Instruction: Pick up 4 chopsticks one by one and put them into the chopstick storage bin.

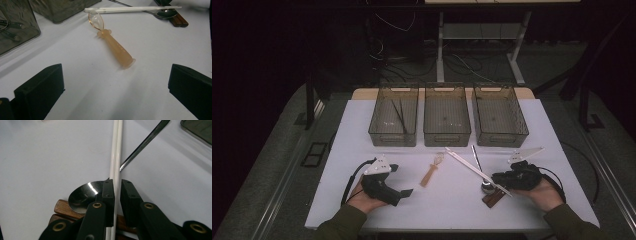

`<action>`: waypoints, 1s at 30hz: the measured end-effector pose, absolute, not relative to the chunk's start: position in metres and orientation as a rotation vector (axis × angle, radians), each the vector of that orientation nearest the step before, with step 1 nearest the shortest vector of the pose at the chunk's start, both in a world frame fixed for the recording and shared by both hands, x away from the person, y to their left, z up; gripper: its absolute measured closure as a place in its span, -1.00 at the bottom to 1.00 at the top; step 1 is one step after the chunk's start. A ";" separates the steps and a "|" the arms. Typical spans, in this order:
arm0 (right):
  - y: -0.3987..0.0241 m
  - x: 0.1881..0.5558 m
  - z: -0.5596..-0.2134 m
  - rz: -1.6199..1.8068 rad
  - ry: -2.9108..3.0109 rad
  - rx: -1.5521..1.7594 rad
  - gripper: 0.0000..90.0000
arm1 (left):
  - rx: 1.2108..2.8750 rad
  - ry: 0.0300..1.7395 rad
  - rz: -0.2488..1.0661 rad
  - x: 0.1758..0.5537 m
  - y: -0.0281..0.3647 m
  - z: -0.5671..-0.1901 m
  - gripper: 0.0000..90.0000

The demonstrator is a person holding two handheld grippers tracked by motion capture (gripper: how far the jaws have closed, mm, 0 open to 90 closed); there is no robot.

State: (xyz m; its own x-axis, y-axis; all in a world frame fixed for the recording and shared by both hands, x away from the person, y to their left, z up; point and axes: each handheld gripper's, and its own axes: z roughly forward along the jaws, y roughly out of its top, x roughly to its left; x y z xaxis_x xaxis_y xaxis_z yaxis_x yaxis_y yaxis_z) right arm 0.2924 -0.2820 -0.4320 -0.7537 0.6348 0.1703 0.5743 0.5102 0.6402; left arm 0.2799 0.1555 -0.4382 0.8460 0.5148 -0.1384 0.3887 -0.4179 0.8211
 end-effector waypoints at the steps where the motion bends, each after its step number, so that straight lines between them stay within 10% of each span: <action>1: -0.282 0.292 -0.432 1.073 2.654 1.067 0.81 | 2.059 0.660 0.165 0.280 0.156 -0.438 -1.00; 30: -0.276 0.299 -0.442 0.936 2.667 1.032 0.86 | 2.063 0.659 0.166 0.280 0.155 -0.438 -1.00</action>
State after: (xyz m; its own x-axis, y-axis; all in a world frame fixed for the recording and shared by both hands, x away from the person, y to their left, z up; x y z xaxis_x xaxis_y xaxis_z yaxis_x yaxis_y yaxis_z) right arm 0.2990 -0.2761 -0.4421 -0.7570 0.6465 0.0947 0.5639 0.5732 0.5945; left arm 0.2799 0.1552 -0.4384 0.8467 0.5142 -0.1364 0.3879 -0.4213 0.8197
